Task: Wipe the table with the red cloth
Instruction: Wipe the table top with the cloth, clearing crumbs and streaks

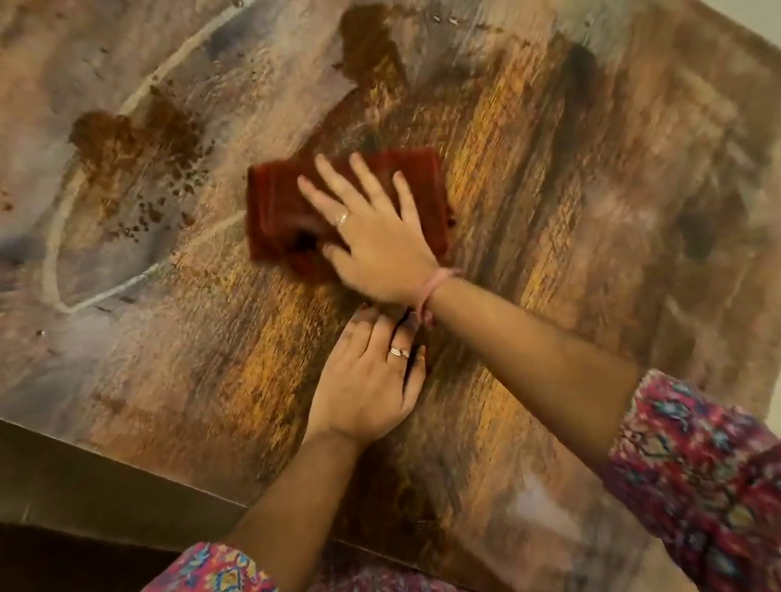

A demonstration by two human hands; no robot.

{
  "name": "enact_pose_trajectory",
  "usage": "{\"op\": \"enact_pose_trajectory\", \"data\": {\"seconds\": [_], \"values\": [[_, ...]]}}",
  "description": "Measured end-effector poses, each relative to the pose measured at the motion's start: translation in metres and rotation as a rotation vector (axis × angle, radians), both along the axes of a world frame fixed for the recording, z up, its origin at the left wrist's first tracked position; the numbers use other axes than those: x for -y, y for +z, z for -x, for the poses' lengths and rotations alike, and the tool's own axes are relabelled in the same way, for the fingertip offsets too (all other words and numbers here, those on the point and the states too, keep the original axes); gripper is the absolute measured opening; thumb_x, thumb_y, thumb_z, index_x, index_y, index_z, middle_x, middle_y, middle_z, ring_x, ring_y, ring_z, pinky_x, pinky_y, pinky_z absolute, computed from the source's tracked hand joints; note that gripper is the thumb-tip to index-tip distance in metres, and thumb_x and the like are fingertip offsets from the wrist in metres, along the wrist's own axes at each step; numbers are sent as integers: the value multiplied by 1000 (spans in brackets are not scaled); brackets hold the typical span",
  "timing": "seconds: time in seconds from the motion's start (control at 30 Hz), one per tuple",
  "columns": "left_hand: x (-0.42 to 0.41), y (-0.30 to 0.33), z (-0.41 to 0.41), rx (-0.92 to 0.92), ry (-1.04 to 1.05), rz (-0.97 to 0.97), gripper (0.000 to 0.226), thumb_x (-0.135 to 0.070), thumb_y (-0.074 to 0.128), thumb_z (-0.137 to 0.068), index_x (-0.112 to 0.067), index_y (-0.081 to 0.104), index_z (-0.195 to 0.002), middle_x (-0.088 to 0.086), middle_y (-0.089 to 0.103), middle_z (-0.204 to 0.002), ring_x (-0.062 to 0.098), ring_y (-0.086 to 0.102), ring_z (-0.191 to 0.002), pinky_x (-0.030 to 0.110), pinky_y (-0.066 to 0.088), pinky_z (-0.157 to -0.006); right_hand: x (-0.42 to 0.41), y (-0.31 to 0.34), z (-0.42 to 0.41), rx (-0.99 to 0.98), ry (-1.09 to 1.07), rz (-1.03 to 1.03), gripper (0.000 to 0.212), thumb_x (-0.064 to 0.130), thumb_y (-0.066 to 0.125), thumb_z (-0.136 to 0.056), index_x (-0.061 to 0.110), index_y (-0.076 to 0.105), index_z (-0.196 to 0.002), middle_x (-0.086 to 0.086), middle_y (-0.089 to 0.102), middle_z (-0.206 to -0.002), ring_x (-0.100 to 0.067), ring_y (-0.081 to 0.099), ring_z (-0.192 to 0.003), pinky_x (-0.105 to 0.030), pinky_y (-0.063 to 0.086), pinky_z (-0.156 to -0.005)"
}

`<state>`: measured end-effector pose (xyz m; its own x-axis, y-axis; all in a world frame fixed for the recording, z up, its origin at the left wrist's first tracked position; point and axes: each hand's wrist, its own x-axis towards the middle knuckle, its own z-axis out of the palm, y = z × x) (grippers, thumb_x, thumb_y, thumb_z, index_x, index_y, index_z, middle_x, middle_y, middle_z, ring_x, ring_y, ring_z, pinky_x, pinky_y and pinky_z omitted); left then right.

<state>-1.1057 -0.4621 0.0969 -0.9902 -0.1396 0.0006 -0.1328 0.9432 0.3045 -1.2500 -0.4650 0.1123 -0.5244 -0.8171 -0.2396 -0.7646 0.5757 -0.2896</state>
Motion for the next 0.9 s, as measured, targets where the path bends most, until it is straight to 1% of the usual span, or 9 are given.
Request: {"op": "enact_pose_trajectory", "data": {"seconds": [0.07,0.13,0.2,0.37,0.47,0.53,0.7,0.8,0.9], "values": [[0,2,1,20,-5,-15,42,-32,48,-94,-4,59,-124,16,61,-121,33,54,-115,44,38,-106,-10,1,13,54,136,4,66,38,47,-91,39,16,-150,13,9,-160,-16,3,-148,-50,3,-115],[1,3,2,14,-4,-61,43,-32,46,-96,-6,57,-128,14,56,-132,30,48,-127,43,34,-110,-11,2,56,32,111,-16,65,40,46,-92,41,15,-149,15,8,-159,-14,5,-147,-51,6,-114],[2,5,1,27,-2,-88,44,-33,45,-97,-7,55,-130,12,53,-136,27,43,-132,42,32,-112,-17,0,108,-33,-105,-35,63,40,43,-93,40,15,-150,13,9,-160,-16,5,-147,-53,8,-113],[2,4,1,18,3,-95,43,-32,48,-95,-7,57,-129,12,55,-135,26,45,-131,40,31,-113,-70,4,211,-22,-963,-48,58,42,31,-98,33,12,-152,7,7,-161,-21,3,-147,-54,4,-116],[2,2,1,20,5,-79,43,-33,47,-95,-7,57,-129,12,55,-134,27,45,-130,40,30,-113,-54,4,202,-38,-1120,-34,58,39,28,-98,29,10,-152,4,5,-161,-27,0,-147,-55,1,-116],[1,2,2,15,4,-67,43,-32,47,-95,-7,57,-128,13,55,-133,27,46,-130,41,31,-113,-19,3,165,-74,-911,-10,59,37,32,-97,30,12,-152,4,4,-161,-26,-1,-148,-55,0,-115],[0,6,2,36,-3,-9,43,-33,46,-94,-6,60,-125,14,58,-129,29,50,-124,39,31,-112,30,-2,36,-79,52,26,63,44,42,-92,34,22,-150,8,14,-160,-21,7,-147,-54,4,-115],[0,9,3,40,0,-21,43,-33,46,-94,-7,59,-126,12,57,-131,27,49,-126,38,29,-113,19,-3,48,-56,212,40,60,45,40,-93,37,22,-149,13,16,-158,-15,9,-147,-49,5,-115],[2,10,2,28,-2,-54,43,-33,45,-94,-8,59,-126,11,57,-132,26,49,-127,37,29,-113,28,-1,107,-62,112,16,59,43,39,-94,39,20,-149,14,15,-159,-14,10,-147,-49,6,-115]]}}
